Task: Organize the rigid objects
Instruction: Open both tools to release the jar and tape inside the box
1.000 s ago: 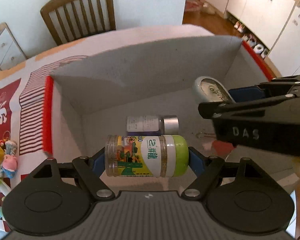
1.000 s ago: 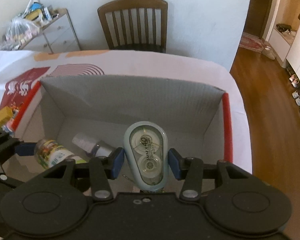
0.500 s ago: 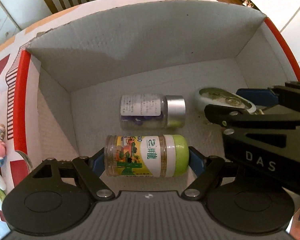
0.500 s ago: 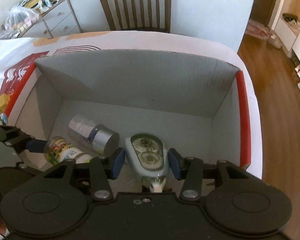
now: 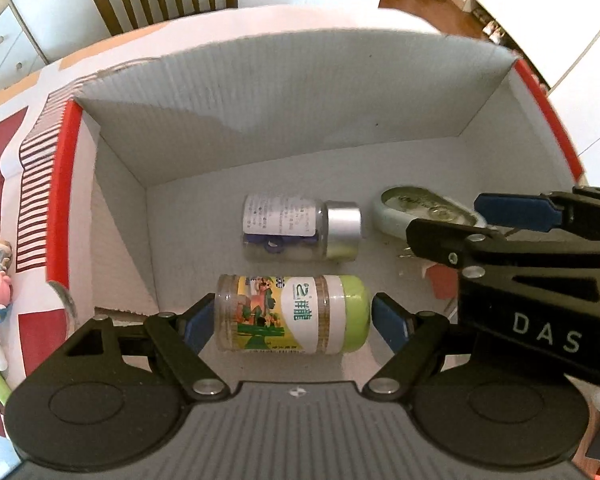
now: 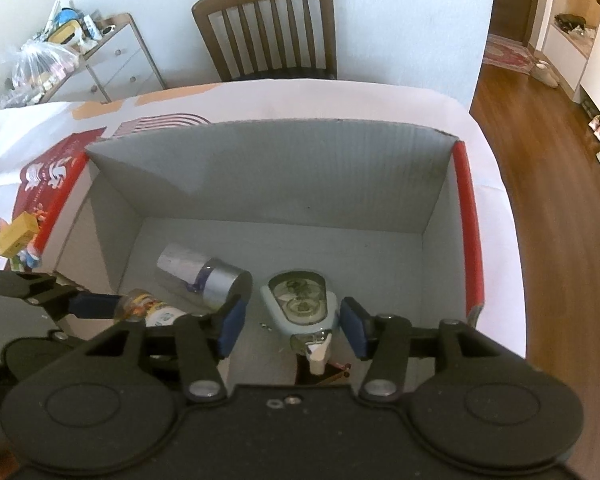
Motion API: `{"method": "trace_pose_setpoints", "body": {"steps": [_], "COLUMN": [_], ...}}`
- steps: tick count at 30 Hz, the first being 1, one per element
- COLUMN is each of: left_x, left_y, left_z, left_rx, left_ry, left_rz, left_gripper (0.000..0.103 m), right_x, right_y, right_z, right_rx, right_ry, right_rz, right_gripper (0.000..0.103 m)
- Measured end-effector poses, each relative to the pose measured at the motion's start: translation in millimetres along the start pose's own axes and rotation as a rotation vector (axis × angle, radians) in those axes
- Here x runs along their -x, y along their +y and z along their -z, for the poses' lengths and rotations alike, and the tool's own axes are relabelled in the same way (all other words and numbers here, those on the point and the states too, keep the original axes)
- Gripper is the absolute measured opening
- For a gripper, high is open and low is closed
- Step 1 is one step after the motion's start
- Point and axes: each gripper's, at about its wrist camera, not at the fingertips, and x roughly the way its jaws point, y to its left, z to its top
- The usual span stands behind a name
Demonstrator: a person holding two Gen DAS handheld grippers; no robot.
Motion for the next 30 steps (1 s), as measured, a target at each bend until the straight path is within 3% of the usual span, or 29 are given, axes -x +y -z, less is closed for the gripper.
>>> {"method": "trace_pose_setpoints", "body": {"steps": [11,25,30], "left_x": [61.4,124.3,145.5], "left_y": [11.6,44.0,52.1], "left_z": [22.1,67.3,83.6], "left_rx": [-0.005,0.046,0.035], "left_ry": [-0.146,-0.324,-0.378], "left_rz": [0.009,-0.010,-0.014], "left_gripper": [0.082,0.082,0.082], "right_x": [46.5,101.2,111.6], "right_y": [11.9,29.0,40.1], "right_z": [2.7,29.8,41.1], "right_rx": [-0.012,0.018,0.030], "right_ry": [-0.083,-0.201,-0.232], "right_rz": [-0.073,-0.082,-0.084], "right_gripper": [0.062,0.067,0.074]}}
